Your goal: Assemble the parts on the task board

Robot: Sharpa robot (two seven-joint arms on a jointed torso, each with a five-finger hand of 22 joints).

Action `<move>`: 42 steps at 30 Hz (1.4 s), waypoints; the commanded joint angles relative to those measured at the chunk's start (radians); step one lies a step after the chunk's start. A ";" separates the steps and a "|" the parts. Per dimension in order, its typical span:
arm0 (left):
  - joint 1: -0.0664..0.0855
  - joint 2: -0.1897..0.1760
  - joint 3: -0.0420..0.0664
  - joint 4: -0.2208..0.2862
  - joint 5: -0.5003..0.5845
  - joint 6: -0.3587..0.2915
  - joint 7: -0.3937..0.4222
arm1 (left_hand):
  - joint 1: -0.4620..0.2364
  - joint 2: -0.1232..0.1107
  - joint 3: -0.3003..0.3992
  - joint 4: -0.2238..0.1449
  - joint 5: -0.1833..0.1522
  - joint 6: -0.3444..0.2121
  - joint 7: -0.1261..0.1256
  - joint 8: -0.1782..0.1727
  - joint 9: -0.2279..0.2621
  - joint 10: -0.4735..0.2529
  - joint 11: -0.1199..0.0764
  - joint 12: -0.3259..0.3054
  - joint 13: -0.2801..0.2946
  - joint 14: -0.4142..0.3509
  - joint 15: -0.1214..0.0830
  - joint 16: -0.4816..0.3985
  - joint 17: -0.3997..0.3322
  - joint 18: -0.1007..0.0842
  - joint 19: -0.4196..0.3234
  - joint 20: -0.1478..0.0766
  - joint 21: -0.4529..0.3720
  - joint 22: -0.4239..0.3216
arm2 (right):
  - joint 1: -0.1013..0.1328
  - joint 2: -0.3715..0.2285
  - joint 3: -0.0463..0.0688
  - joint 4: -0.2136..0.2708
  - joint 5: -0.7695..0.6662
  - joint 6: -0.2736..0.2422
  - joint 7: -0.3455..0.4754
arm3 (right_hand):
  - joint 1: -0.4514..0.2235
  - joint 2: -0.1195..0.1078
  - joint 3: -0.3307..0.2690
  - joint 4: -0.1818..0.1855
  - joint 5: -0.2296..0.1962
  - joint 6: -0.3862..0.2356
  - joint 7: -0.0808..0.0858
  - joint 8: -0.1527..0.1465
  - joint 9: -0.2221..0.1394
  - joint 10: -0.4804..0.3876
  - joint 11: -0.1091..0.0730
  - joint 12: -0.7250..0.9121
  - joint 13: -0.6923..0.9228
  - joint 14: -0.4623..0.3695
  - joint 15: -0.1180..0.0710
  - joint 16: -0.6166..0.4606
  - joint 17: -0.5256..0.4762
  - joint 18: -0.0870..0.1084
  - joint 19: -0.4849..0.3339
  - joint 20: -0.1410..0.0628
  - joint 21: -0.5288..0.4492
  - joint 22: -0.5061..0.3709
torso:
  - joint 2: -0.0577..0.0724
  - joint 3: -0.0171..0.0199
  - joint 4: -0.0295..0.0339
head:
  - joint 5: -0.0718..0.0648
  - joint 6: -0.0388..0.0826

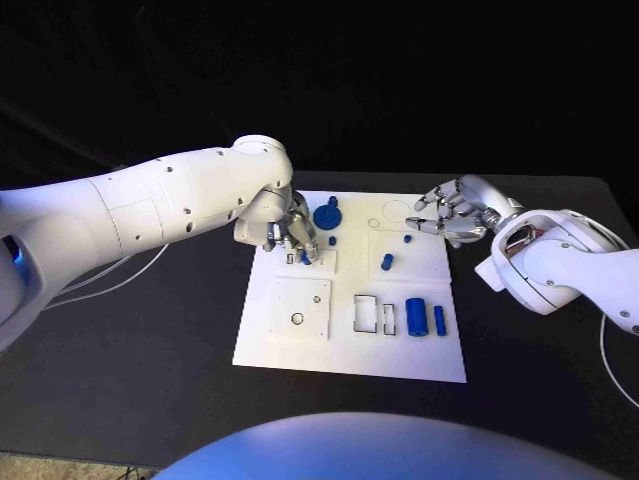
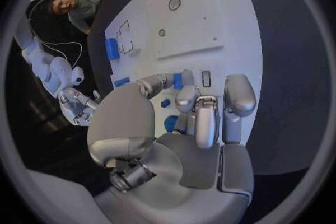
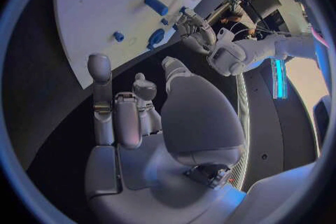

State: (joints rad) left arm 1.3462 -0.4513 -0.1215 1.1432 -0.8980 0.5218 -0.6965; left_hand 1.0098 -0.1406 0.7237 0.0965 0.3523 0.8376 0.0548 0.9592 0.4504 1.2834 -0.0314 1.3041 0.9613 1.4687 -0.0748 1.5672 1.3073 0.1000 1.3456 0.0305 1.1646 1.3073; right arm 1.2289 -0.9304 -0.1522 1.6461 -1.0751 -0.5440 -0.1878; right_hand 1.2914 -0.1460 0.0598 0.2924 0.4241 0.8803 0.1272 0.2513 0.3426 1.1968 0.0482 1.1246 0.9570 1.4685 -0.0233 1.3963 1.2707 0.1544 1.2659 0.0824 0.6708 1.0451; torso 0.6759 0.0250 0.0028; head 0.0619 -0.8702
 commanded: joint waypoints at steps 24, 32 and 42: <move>-0.005 0.009 -0.002 -0.011 0.006 -0.026 -0.010 | -0.014 0.011 0.069 -0.209 0.036 -0.065 -0.002 -0.023 0.000 -0.011 0.017 -0.005 -0.022 0.102 0.010 0.004 0.264 0.000 -0.010 0.017 -0.034 0.106 | 0.000 -0.001 0.000 0.003 -0.017 0.007 0.002 | 0.009 -0.006 0.007 -0.002 0.005 -0.006 0.002 0.002 0.001 -0.008 -0.002 -0.005 -0.004 0.024 -0.003 -0.007 0.000 0.008 0.004 -0.002 -0.006 -0.003 | -0.001 0.0009 -0.0003 | -0.004 -0.001; -0.006 0.010 -0.003 -0.014 0.011 -0.030 -0.010 | -0.029 0.005 0.020 -0.164 0.012 -0.057 -0.011 -0.039 -0.006 -0.015 0.011 -0.001 -0.021 0.102 0.005 0.004 0.264 0.001 -0.010 0.016 -0.046 0.103 | 0.000 -0.001 0.000 0.003 -0.018 0.007 0.002 | 0.009 -0.006 0.007 -0.002 0.005 -0.006 0.002 0.002 0.001 -0.008 -0.002 -0.005 -0.004 0.024 -0.003 -0.007 0.000 0.008 0.004 -0.002 -0.006 -0.003 | 0.000 0.0006 0.0007 | -0.005 -0.002; -0.007 0.011 -0.004 -0.016 0.016 -0.025 -0.010 | -0.053 -0.013 -0.020 -0.107 -0.045 -0.038 -0.011 -0.069 -0.020 -0.022 0.011 0.003 -0.024 0.102 0.005 0.004 0.264 0.001 -0.007 0.014 -0.056 0.100 | 0.000 -0.002 0.000 0.004 -0.018 0.007 0.002 | 0.009 -0.006 0.007 -0.002 0.005 -0.006 0.002 0.002 0.001 -0.008 -0.002 -0.005 -0.004 0.024 -0.003 -0.007 0.000 0.008 0.004 -0.002 -0.006 -0.003 | 0.000 0.0007 -0.0001 | -0.004 -0.001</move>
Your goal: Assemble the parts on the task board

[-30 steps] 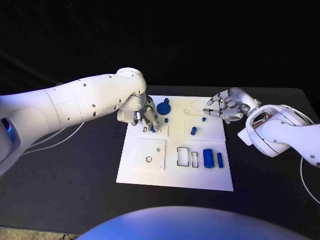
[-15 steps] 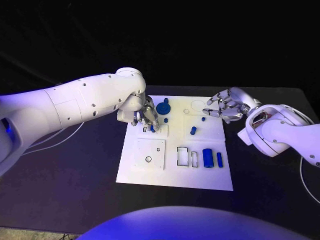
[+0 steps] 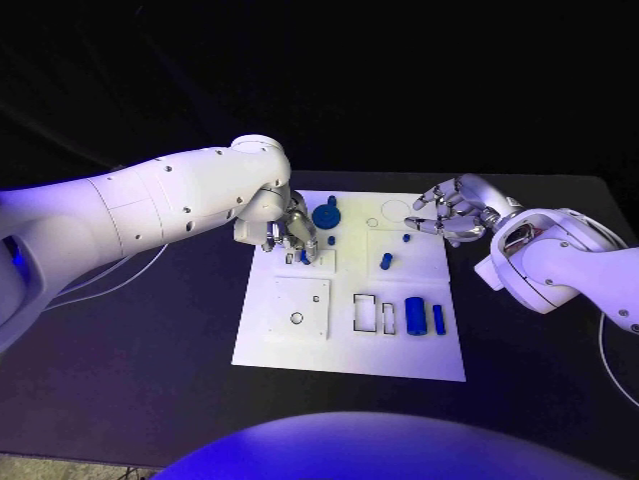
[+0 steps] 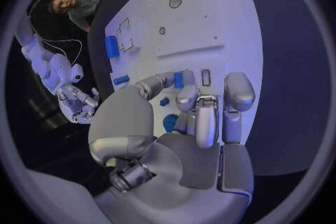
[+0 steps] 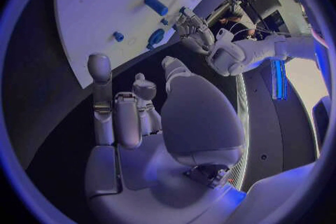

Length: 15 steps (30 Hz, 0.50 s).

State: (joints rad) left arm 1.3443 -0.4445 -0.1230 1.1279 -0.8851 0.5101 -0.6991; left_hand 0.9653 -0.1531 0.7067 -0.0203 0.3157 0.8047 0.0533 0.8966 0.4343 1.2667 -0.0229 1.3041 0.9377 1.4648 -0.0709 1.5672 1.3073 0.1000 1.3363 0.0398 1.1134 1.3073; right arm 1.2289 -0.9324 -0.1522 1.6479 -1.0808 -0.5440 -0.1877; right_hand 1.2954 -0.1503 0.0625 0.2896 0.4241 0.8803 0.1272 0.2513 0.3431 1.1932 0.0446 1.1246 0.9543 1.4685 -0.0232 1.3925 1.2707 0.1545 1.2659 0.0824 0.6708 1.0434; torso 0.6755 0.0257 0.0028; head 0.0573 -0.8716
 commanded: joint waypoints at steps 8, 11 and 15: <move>-0.005 0.004 -0.003 -0.002 0.005 -0.019 -0.008 | -0.042 -0.012 -0.023 0.071 -0.087 0.007 -0.005 -0.030 -0.013 -0.008 0.006 0.007 -0.001 0.106 0.004 0.004 0.263 0.001 0.006 0.007 -0.013 0.100 | 0.000 0.000 0.000 0.002 -0.012 0.007 0.002 | 0.005 -0.001 0.004 0.000 0.005 -0.006 0.002 0.002 0.001 -0.005 0.001 -0.005 -0.001 0.024 -0.003 -0.004 0.000 0.008 0.004 -0.002 -0.006 -0.001 | 0.001 0.0002 0.0000 | -0.001 0.000; -0.005 0.004 -0.003 -0.002 0.005 -0.020 -0.008 | -0.049 -0.015 -0.028 0.086 -0.108 0.010 -0.004 -0.034 -0.014 -0.009 0.007 0.008 -0.001 0.106 0.005 0.004 0.263 0.001 0.007 0.008 -0.014 0.100 | 0.000 -0.001 0.000 0.003 -0.012 0.008 0.002 | 0.005 -0.001 0.004 0.000 0.005 -0.006 0.002 0.002 0.001 -0.005 0.001 -0.005 -0.001 0.024 -0.003 -0.004 0.000 0.008 0.004 -0.002 -0.006 -0.001 | 0.001 0.0002 -0.0002 | -0.001 0.001; -0.005 0.004 -0.003 -0.002 0.005 -0.020 -0.008 | -0.057 -0.023 -0.036 0.103 -0.136 0.013 -0.002 -0.038 -0.015 -0.009 0.008 0.008 -0.003 0.106 0.006 0.004 0.263 0.001 0.008 0.009 -0.017 0.101 | 0.000 -0.001 0.000 0.003 -0.012 0.008 0.002 | 0.005 -0.001 0.004 0.000 0.005 -0.006 0.002 0.002 0.001 -0.005 0.001 -0.005 -0.001 0.024 -0.003 -0.004 0.000 0.008 0.004 -0.002 -0.006 -0.001 | 0.000 0.0001 -0.0002 | -0.001 0.000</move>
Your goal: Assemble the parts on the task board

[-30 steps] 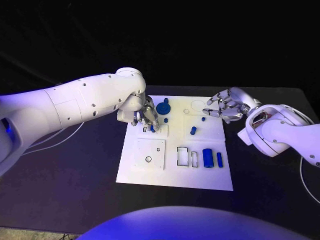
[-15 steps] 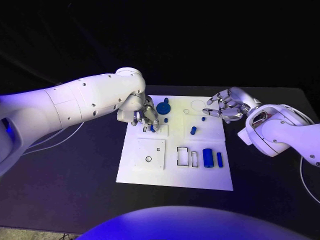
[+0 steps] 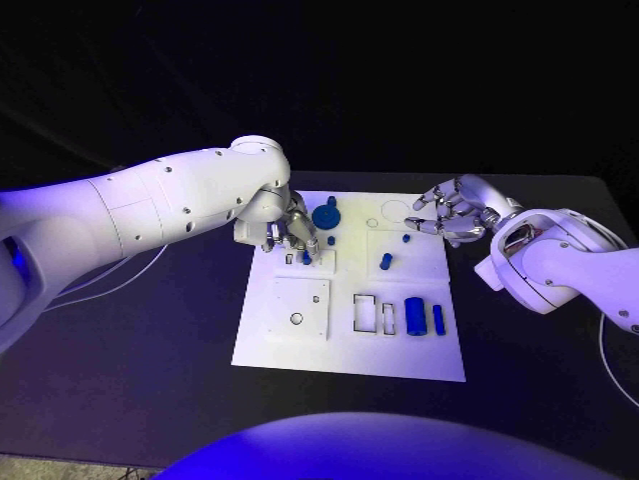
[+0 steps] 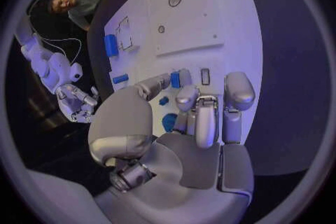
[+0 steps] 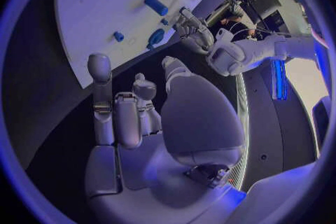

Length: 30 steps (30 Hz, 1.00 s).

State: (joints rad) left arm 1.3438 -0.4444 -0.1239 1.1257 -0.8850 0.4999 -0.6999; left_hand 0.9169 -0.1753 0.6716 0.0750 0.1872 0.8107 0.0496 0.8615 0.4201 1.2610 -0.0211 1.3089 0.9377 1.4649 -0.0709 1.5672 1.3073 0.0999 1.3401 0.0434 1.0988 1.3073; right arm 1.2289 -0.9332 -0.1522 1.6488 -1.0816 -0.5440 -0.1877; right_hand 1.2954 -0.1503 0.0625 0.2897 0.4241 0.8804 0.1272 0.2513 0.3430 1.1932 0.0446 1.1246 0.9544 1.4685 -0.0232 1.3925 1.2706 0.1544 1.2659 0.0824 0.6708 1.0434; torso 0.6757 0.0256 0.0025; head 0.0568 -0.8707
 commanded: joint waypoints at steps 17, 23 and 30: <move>-0.005 0.000 -0.003 -0.003 0.005 0.002 -0.008 | -0.017 -0.004 -0.008 0.026 -0.027 0.009 0.003 -0.007 -0.001 -0.004 0.008 0.004 -0.003 0.106 0.007 0.004 0.263 0.001 0.005 0.006 -0.004 0.101 | 0.000 -0.001 0.000 0.003 -0.012 0.008 0.002 | 0.007 -0.003 0.006 0.001 0.004 -0.007 0.002 0.002 0.001 -0.007 0.002 -0.007 -0.004 0.024 -0.003 -0.005 -0.002 0.008 0.004 -0.002 -0.010 -0.002 | 0.001 -0.0005 0.0000 | -0.001 -0.001; -0.005 -0.002 -0.004 -0.002 0.005 0.008 -0.009 | -0.018 -0.007 -0.012 0.032 -0.035 0.011 0.003 -0.008 -0.001 -0.004 0.008 0.005 -0.003 0.106 0.008 0.004 0.263 0.001 0.005 0.006 -0.006 0.101 | 0.000 -0.001 0.000 0.002 -0.012 0.008 0.002 | 0.007 -0.003 0.006 0.001 0.004 -0.007 0.002 0.002 0.001 -0.007 0.002 -0.007 -0.004 0.024 -0.003 -0.005 -0.002 0.008 0.004 -0.002 -0.010 -0.002 | 0.000 -0.0009 0.0005 | -0.002 -0.002; -0.005 -0.008 -0.004 0.005 0.002 -0.006 -0.007 | -0.024 -0.019 -0.030 0.051 -0.059 0.015 0.003 -0.010 -0.001 -0.002 0.009 0.007 0.000 0.106 0.008 0.004 0.263 0.001 0.008 0.007 -0.004 0.104 | 0.000 0.000 0.000 0.000 -0.012 0.007 0.003 | 0.007 -0.003 0.006 0.001 0.004 -0.007 0.002 0.002 0.001 -0.007 0.002 -0.007 -0.004 0.024 -0.002 -0.005 -0.002 0.008 0.004 -0.002 -0.010 -0.002 | -0.001 -0.0007 0.0001 | -0.001 0.001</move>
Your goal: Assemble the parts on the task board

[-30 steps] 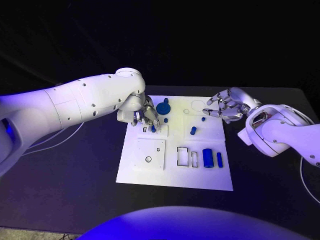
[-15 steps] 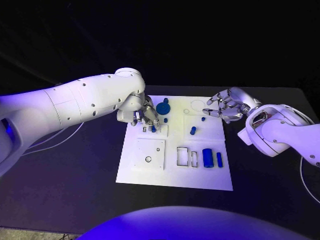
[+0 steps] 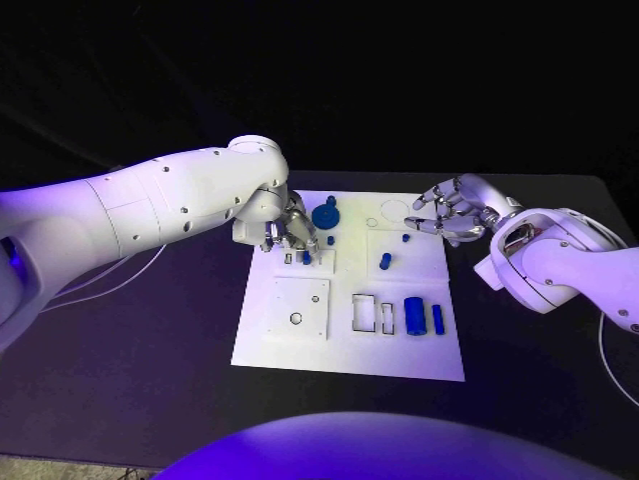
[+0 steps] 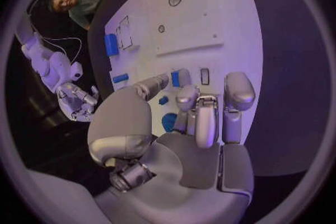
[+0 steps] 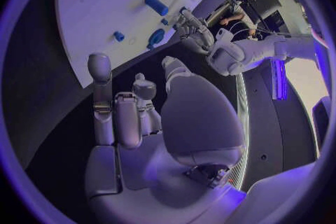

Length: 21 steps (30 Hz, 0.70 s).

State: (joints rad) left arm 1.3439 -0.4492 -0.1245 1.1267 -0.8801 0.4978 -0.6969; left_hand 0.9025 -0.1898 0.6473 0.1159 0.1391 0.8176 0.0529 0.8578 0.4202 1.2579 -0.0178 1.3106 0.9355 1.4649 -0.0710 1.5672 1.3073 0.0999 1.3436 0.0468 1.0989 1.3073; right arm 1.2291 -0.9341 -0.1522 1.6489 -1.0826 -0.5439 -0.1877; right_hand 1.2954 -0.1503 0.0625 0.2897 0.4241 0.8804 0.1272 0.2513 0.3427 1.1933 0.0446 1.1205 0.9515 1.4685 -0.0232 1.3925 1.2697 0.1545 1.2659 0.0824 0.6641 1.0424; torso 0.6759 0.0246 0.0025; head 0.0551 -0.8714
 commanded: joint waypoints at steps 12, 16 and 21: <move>-0.001 -0.071 0.029 0.094 -0.022 -0.083 -0.002 | 0.046 -0.017 -0.206 0.158 -0.023 -0.025 0.010 -0.049 -0.008 0.005 0.011 0.009 -0.002 0.106 0.010 0.004 0.263 -0.001 0.016 0.003 -0.008 0.112 | 0.000 0.003 0.000 -0.011 -0.009 0.006 0.005 | 0.008 -0.003 0.006 0.001 0.004 -0.008 0.002 0.002 0.001 -0.007 0.002 -0.003 -0.001 0.023 -0.002 -0.006 -0.001 0.008 0.004 -0.002 -0.003 0.000 | -0.006 0.0009 0.0003 | 0.002 0.012; 0.002 -0.098 0.052 0.132 -0.023 -0.118 0.001 | 0.075 -0.020 -0.255 0.173 0.148 -0.022 0.012 -0.065 -0.012 0.007 0.012 0.011 0.000 0.106 0.011 0.004 0.263 -0.002 0.019 0.004 -0.009 0.116 | 0.000 0.005 0.000 -0.017 -0.010 0.005 0.006 | 0.008 -0.003 0.006 0.001 0.004 -0.008 0.002 0.002 0.001 -0.007 0.002 -0.003 -0.001 0.023 -0.002 -0.006 -0.001 0.008 0.004 -0.002 -0.003 0.000 | -0.007 -0.0004 -0.0004 | 0.001 0.017; 0.007 -0.131 0.076 0.168 -0.026 -0.177 0.009 | 0.112 -0.012 -0.274 0.171 0.185 -0.029 0.015 -0.080 -0.017 0.000 0.013 0.005 -0.014 0.106 0.011 0.004 0.263 -0.002 0.022 0.004 -0.009 0.118 | -0.001 0.007 0.000 -0.023 -0.011 0.005 0.007 | 0.007 -0.003 0.006 0.001 0.004 -0.009 0.002 0.002 0.001 -0.007 0.002 -0.004 -0.002 0.023 -0.002 -0.006 -0.001 0.008 0.004 -0.002 -0.006 -0.002 | -0.009 -0.0007 0.0005 | 0.002 0.026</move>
State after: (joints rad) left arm 1.3492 -0.5781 -0.0489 1.2890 -0.8980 0.3869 -0.6980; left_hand 1.0082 -0.2013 0.3764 0.2869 0.3204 0.7934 0.0694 0.7803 0.4044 1.2598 -0.0085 1.3161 0.9232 1.4684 -0.0671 1.5672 1.3073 0.1000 1.3585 0.0536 1.0942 1.3073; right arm 1.2288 -0.9287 -0.1522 1.6265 -1.0823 -0.5441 -0.1865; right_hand 1.2954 -0.1503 0.0625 0.2897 0.4241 0.8770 0.1305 0.2513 0.3425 1.1933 0.0447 1.1205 0.9502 1.4685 -0.0232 1.3925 1.2697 0.1544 1.2659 0.0824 0.6641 1.0413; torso 0.6686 0.0244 0.0026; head 0.0569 -0.8497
